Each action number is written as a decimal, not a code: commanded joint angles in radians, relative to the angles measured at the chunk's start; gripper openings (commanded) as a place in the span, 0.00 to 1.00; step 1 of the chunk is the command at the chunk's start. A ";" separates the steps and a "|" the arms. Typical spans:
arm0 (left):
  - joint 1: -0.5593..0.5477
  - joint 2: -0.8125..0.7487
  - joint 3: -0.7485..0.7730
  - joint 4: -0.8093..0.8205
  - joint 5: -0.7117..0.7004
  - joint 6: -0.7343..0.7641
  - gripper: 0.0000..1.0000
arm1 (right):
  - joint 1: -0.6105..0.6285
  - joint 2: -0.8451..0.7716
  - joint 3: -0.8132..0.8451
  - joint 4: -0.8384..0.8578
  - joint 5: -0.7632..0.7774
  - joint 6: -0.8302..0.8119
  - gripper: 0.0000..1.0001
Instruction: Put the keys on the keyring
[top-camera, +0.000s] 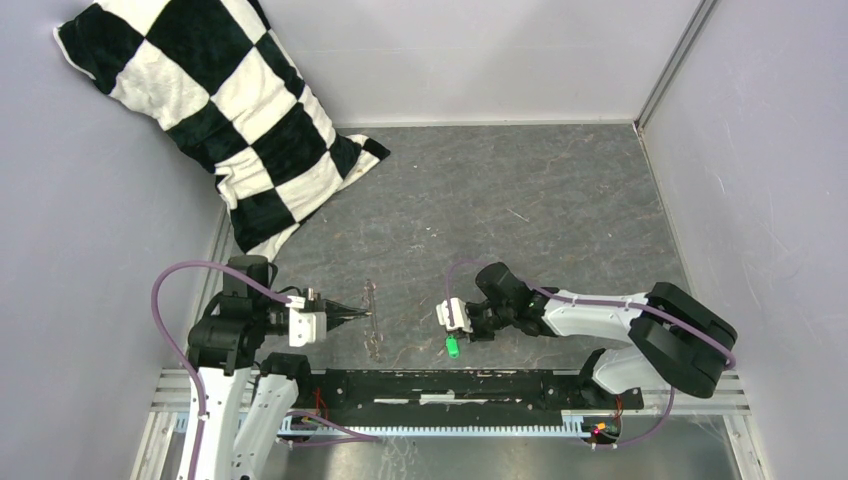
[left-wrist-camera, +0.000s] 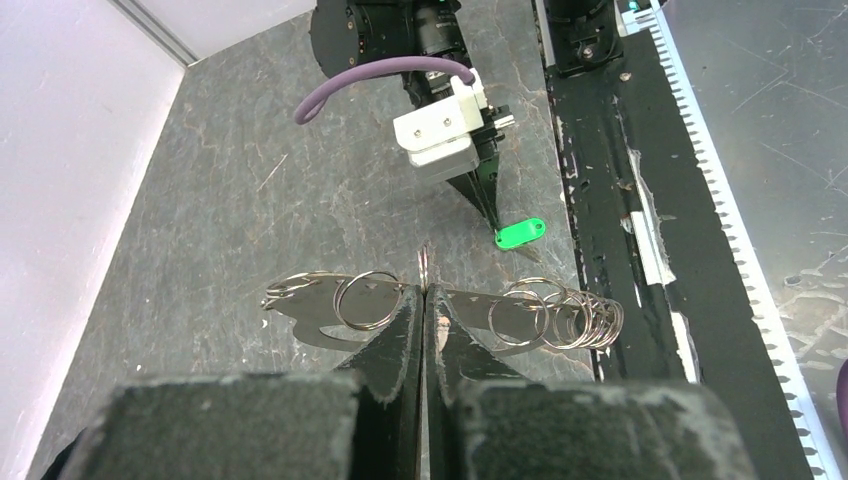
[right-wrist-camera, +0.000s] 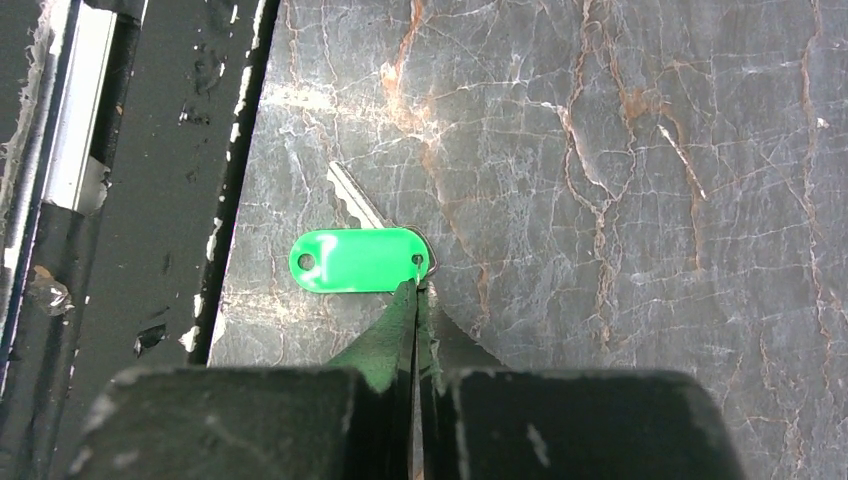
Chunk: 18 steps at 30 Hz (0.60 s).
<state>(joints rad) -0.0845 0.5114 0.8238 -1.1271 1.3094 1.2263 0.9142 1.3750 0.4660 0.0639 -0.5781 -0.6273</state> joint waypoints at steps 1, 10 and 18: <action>0.000 -0.008 0.038 0.018 0.012 0.004 0.02 | -0.003 -0.047 0.062 -0.048 0.008 0.012 0.01; 0.000 0.050 -0.025 0.070 0.090 -0.168 0.02 | 0.097 -0.292 0.222 -0.273 0.218 -0.016 0.01; 0.000 0.077 -0.052 0.068 0.137 -0.265 0.02 | 0.255 -0.313 0.364 -0.317 0.326 -0.054 0.01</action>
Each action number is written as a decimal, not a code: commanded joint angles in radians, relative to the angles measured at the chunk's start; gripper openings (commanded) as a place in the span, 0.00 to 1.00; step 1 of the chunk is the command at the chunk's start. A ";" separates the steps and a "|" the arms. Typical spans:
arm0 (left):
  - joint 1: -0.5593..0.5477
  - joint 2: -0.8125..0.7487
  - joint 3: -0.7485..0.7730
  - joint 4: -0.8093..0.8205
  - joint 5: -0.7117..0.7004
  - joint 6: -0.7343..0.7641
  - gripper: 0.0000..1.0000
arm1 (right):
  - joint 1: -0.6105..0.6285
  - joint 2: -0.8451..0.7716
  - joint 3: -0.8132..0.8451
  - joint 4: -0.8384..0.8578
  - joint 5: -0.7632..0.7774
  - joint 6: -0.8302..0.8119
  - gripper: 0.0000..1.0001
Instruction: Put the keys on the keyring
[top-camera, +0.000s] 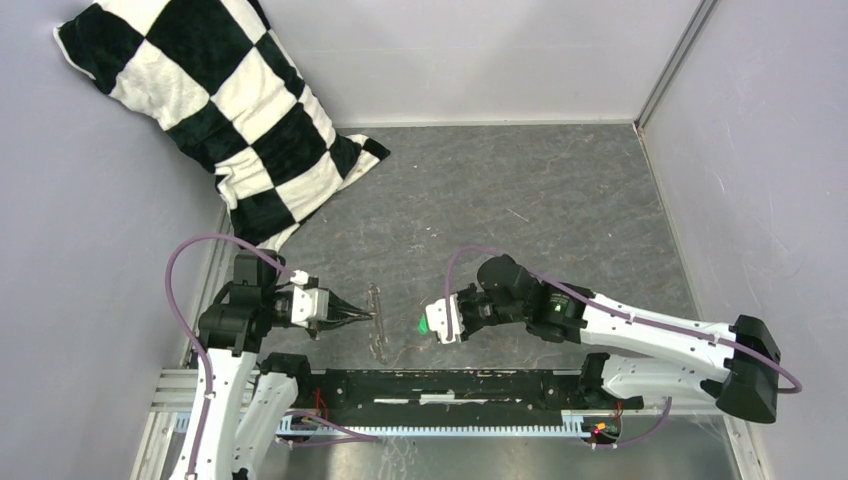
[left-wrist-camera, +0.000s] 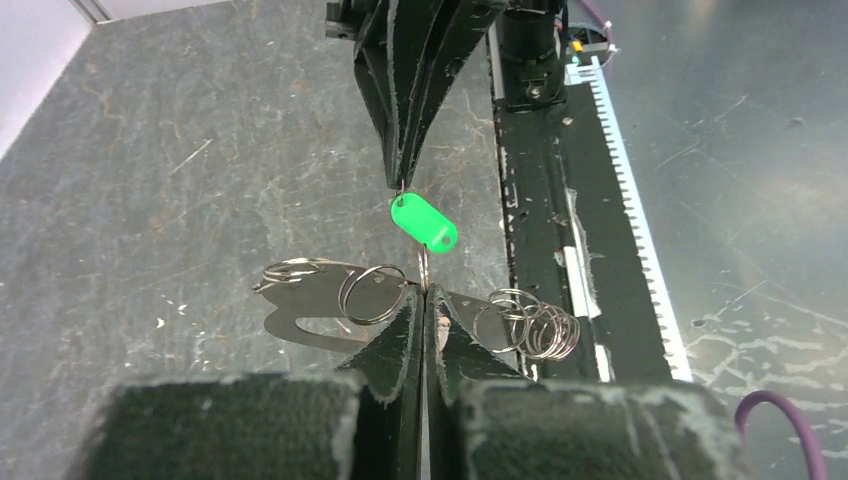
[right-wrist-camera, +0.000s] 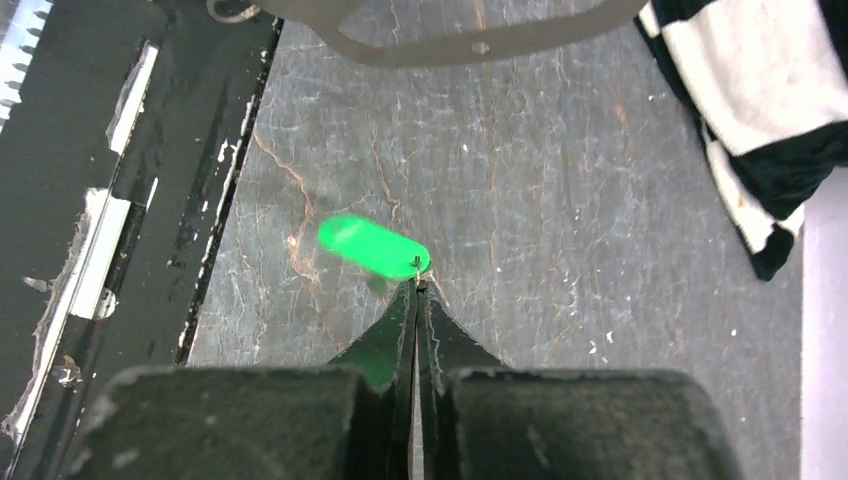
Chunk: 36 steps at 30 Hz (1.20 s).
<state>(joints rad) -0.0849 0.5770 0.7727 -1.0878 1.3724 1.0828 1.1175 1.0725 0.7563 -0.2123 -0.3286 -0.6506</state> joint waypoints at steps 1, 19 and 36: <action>0.001 0.007 -0.005 0.006 0.077 -0.098 0.02 | 0.066 -0.008 0.091 -0.043 0.094 -0.035 0.01; -0.011 -0.089 -0.061 -0.001 0.071 0.102 0.02 | 0.241 0.129 0.295 -0.047 0.280 -0.239 0.01; -0.057 -0.067 -0.057 -0.130 0.006 0.508 0.02 | 0.247 0.211 0.387 -0.090 0.193 -0.393 0.01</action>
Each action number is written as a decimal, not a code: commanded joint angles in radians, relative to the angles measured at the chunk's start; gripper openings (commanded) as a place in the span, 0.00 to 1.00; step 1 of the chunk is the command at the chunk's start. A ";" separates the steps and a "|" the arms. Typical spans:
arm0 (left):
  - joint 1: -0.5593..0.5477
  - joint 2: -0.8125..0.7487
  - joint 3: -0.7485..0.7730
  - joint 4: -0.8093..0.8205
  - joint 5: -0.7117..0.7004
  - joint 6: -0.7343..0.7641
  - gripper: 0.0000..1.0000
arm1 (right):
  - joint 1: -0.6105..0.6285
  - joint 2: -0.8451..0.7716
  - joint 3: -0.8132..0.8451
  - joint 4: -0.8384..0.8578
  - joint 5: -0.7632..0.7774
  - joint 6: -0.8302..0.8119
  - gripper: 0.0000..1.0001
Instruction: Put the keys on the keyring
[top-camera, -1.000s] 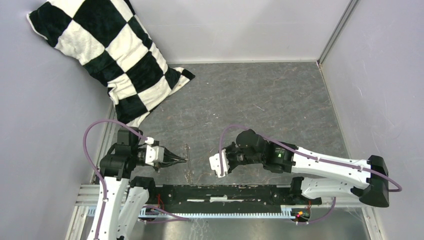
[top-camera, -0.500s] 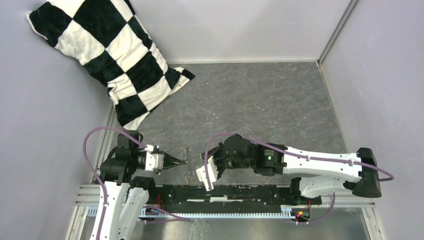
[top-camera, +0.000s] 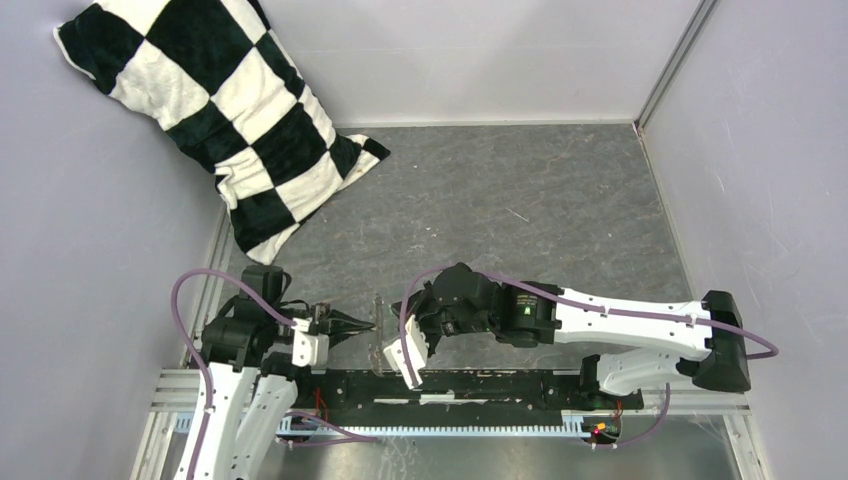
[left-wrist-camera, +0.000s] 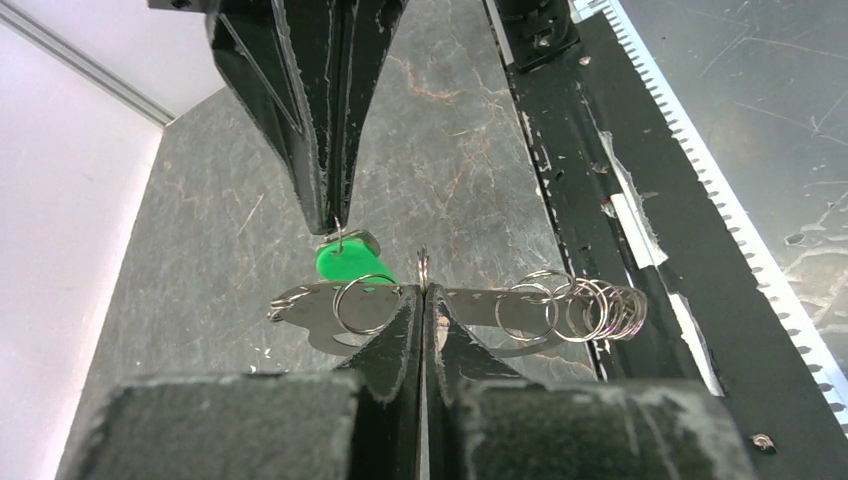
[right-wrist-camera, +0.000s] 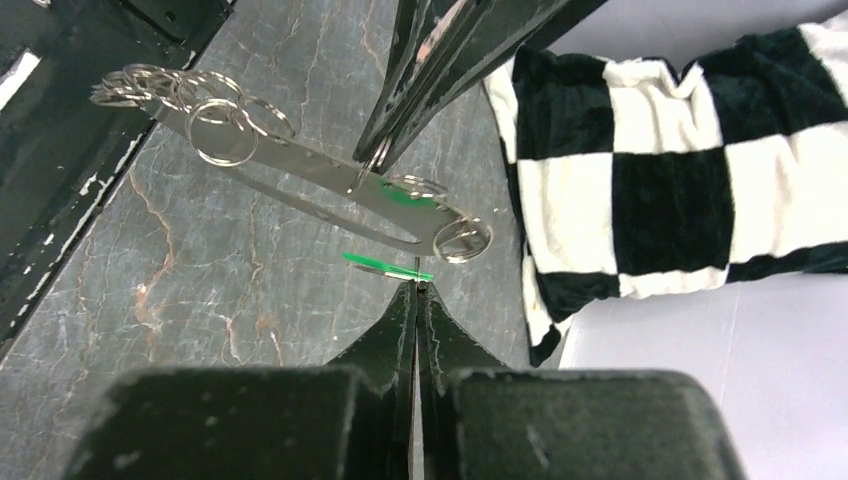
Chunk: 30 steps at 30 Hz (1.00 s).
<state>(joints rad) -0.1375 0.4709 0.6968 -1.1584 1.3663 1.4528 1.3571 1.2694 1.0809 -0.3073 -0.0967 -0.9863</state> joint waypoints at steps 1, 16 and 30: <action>-0.006 0.049 0.021 -0.062 0.011 0.140 0.02 | 0.010 0.019 0.067 0.000 -0.039 -0.065 0.01; -0.020 0.125 0.050 -0.099 -0.005 0.145 0.02 | 0.052 0.053 0.078 -0.044 -0.032 -0.104 0.01; -0.024 0.133 0.066 -0.099 -0.012 0.126 0.02 | 0.072 0.074 0.081 -0.027 -0.024 -0.123 0.01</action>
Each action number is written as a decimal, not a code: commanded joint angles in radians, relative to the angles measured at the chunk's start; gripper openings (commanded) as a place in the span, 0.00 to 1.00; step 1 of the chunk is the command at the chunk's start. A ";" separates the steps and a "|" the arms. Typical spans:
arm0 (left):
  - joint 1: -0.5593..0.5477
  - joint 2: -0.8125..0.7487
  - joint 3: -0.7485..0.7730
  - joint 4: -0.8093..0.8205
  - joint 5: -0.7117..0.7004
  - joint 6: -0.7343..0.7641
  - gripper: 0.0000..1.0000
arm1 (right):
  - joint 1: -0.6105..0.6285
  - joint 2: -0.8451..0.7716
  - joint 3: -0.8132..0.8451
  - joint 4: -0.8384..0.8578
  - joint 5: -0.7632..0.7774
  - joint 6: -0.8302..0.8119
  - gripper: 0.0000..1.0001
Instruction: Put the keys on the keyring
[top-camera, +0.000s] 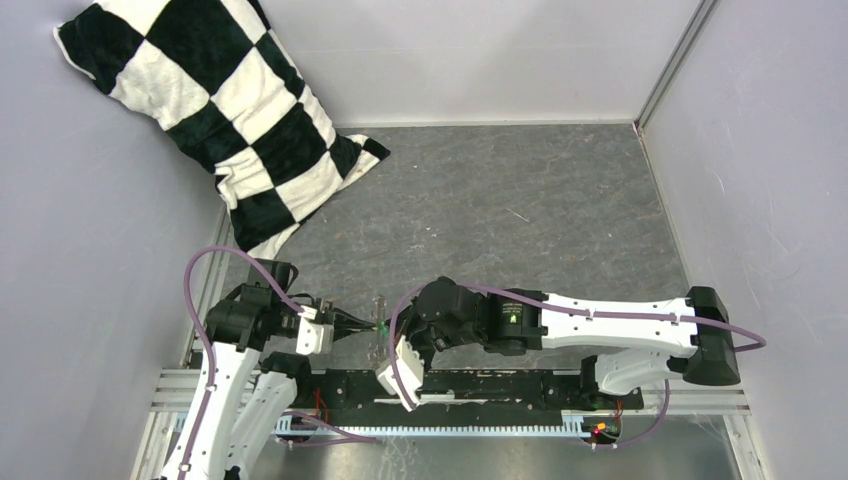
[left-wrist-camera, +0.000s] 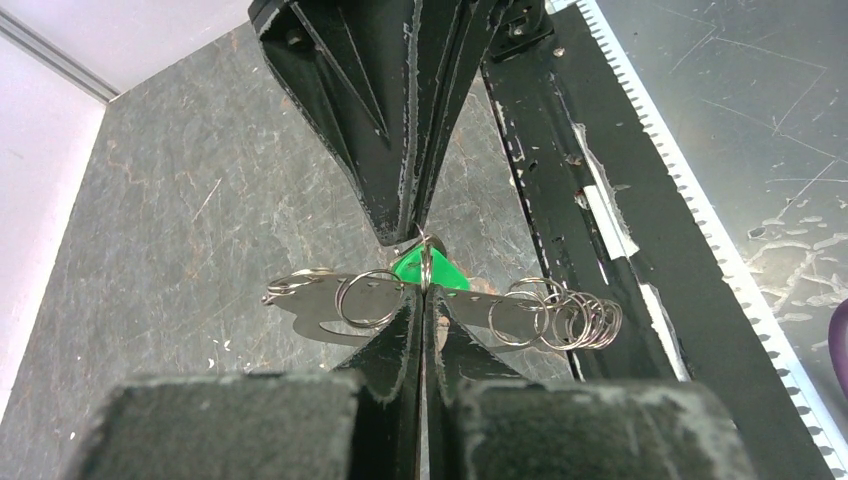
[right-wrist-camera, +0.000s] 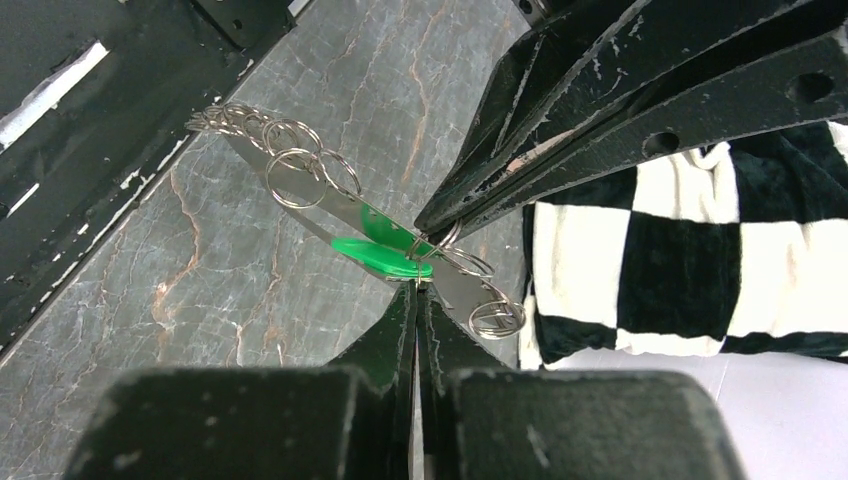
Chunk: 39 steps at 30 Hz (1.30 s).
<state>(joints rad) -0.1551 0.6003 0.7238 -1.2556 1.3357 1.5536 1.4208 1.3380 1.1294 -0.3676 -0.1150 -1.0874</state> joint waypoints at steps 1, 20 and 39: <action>-0.006 0.003 0.039 -0.001 0.018 0.025 0.02 | 0.008 0.007 0.034 0.036 -0.003 -0.022 0.00; -0.006 -0.002 0.048 -0.002 0.018 0.002 0.02 | 0.013 0.008 0.022 0.032 0.058 -0.043 0.01; -0.011 0.031 0.040 -0.003 0.011 -0.002 0.02 | 0.018 0.016 0.041 0.049 0.020 -0.051 0.01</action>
<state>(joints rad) -0.1596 0.6239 0.7338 -1.2556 1.3346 1.5528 1.4269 1.3437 1.1294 -0.3599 -0.0711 -1.1244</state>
